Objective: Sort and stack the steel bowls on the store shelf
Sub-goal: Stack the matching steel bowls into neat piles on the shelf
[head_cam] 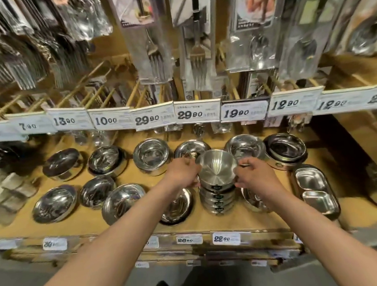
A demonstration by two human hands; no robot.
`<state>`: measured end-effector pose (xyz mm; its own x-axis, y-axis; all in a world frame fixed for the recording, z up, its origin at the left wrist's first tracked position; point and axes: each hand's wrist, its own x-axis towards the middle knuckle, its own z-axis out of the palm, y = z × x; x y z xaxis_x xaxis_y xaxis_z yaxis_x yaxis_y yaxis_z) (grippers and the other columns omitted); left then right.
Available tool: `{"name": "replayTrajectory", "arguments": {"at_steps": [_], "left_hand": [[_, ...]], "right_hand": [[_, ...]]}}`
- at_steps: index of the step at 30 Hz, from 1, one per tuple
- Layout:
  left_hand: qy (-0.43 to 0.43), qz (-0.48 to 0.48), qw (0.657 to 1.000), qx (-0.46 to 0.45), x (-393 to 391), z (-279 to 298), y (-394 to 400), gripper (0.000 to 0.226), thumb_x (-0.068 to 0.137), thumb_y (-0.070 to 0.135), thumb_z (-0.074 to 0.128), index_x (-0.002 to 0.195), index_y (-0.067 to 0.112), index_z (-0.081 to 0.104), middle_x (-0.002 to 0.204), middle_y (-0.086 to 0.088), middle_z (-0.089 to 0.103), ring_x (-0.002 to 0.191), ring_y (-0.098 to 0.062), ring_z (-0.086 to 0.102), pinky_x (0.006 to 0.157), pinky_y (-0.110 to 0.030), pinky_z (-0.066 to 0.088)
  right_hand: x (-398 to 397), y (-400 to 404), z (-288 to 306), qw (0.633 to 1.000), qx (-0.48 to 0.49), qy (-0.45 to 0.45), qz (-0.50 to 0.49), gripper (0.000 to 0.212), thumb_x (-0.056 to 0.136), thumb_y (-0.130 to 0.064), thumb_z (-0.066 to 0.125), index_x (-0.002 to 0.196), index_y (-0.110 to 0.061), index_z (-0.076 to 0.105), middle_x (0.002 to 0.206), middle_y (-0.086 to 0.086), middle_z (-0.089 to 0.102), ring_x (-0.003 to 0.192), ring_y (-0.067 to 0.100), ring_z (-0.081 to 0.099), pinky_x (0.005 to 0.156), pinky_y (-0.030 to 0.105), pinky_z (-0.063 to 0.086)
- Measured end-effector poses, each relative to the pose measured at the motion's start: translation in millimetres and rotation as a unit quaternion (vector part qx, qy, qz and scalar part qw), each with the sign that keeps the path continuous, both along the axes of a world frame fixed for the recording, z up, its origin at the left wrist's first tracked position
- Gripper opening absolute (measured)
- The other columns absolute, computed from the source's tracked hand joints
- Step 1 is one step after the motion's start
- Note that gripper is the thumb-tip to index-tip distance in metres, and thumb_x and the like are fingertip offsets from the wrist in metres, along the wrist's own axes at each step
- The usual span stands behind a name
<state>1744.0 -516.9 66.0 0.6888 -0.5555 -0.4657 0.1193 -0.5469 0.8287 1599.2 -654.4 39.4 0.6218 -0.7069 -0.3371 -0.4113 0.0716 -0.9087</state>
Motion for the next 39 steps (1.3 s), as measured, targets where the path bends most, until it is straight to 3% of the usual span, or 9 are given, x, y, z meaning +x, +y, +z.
{"name": "replayTrajectory", "arguments": {"at_steps": [3,6,12,15,20,23,27,34,39], "left_hand": [[-0.012,0.010,1.000,-0.006,-1,-4,0,0.029,0.099,0.017,0.059,0.119,-0.003,0.063,0.146,-0.011,0.053,0.084,-0.016,0.068,0.069,-0.026,0.062],[-0.008,0.012,1.000,-0.015,0,-8,-1,0.026,0.098,0.013,0.060,0.111,-0.009,0.062,0.147,-0.013,0.051,0.081,-0.015,0.067,0.070,-0.029,0.064],[0.011,0.016,0.999,-0.031,1,-15,-1,0.008,0.097,0.012,0.062,0.094,0.005,0.065,0.100,-0.014,0.063,0.078,-0.021,0.064,0.070,-0.033,0.064],[0.009,0.012,0.999,-0.036,1,-17,0,0.007,0.096,0.013,0.063,0.094,0.007,0.064,0.096,-0.014,0.060,0.081,-0.023,0.062,0.067,-0.028,0.063],[0.017,0.011,0.999,-0.039,2,-17,0,0.007,0.097,0.013,0.062,0.096,0.007,0.064,0.095,-0.013,0.058,0.083,-0.024,0.061,0.068,-0.030,0.064],[0.020,0.009,0.999,-0.040,2,-18,-1,0.006,0.097,0.013,0.062,0.095,0.008,0.064,0.095,-0.014,0.057,0.082,-0.026,0.061,0.069,-0.032,0.064],[0.021,0.015,0.999,-0.045,3,-21,-2,0.010,0.097,0.012,0.062,0.090,0.007,0.064,0.087,-0.011,0.058,0.077,-0.023,0.060,0.068,-0.034,0.064],[0.028,0.024,0.998,-0.049,5,-24,-3,0.026,0.097,0.014,0.063,0.072,0.009,0.057,0.086,-0.008,0.060,0.068,-0.017,0.063,0.073,-0.037,0.064],[0.037,0.030,0.997,-0.052,3,-21,-4,0.019,0.098,0.015,0.062,0.081,0.007,0.062,0.086,-0.005,0.059,0.074,-0.016,0.061,0.064,-0.026,0.062]], "right_hand": [[2,-1,-2,1.000,0.007,0.005,0.000,0.030,0.094,-0.019,0.070,0.123,-0.012,0.065,0.098,0.008,0.074,0.087,0.021,0.075,0.085,0.043,0.063],[4,-2,-4,1.000,0.003,0.005,-0.007,0.028,0.095,-0.021,0.069,0.121,-0.014,0.065,0.099,0.008,0.073,0.085,0.021,0.075,0.086,0.043,0.063],[-1,-4,-8,1.000,-0.026,0.013,0.010,0.010,0.095,-0.018,0.065,0.104,-0.013,0.067,0.088,0.002,0.067,0.075,0.015,0.071,0.081,0.038,0.063],[-2,-2,-9,1.000,-0.021,0.012,0.002,0.017,0.096,-0.017,0.064,0.112,-0.012,0.065,0.100,0.008,0.069,0.083,0.020,0.072,0.070,0.027,0.058],[-2,-1,-9,1.000,-0.006,0.005,-0.005,0.015,0.096,-0.016,0.064,0.110,-0.013,0.064,0.101,0.009,0.067,0.083,0.022,0.073,0.078,0.033,0.061],[-2,-2,-7,1.000,-0.011,0.012,-0.004,0.011,0.096,-0.018,0.065,0.107,-0.016,0.064,0.100,0.007,0.067,0.082,0.021,0.074,0.067,0.027,0.057],[-3,-1,-7,1.000,-0.004,-0.002,-0.009,0.010,0.096,-0.015,0.065,0.105,-0.014,0.065,0.102,0.011,0.068,0.088,0.026,0.074,0.081,0.035,0.062],[-4,-1,-7,1.000,0.008,-0.016,-0.002,0.010,0.096,-0.015,0.065,0.106,-0.012,0.064,0.100,0.009,0.066,0.092,0.025,0.071,0.085,0.038,0.062],[-4,-3,-13,0.999,0.021,-0.025,-0.003,0.016,0.096,-0.014,0.065,0.111,-0.010,0.064,0.103,0.009,0.065,0.087,0.019,0.069,0.087,0.041,0.062]]}}
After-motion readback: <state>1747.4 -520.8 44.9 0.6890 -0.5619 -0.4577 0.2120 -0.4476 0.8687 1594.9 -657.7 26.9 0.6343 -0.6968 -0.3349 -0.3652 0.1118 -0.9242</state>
